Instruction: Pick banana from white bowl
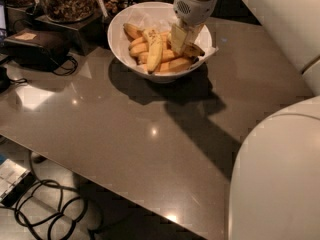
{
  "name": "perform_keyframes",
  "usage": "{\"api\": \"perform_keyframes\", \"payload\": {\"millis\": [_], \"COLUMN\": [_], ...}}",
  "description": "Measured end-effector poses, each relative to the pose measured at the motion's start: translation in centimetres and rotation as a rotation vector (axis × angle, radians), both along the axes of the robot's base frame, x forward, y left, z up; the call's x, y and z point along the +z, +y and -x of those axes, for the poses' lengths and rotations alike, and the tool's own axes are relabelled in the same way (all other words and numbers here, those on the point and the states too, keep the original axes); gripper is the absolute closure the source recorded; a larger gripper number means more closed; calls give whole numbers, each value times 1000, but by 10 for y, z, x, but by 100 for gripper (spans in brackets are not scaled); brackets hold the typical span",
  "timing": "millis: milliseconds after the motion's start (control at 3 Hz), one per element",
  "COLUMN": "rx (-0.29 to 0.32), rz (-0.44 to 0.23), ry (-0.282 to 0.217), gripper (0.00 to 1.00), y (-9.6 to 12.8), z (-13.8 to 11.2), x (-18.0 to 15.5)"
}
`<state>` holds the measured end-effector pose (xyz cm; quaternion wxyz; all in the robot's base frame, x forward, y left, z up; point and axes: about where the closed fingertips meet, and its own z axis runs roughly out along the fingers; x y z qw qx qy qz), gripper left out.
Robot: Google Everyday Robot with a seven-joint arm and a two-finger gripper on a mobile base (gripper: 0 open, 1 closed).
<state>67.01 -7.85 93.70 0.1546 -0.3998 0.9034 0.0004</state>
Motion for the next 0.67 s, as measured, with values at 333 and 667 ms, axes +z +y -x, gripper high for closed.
{"api": "perform_keyframes", "payload": {"millis": [333, 667], "rx": [34, 91], "rz": [-49, -114], "ry": [-35, -82], "gripper": [100, 100], "y": [4, 8], "z": [2, 12], "x": [14, 42]}}
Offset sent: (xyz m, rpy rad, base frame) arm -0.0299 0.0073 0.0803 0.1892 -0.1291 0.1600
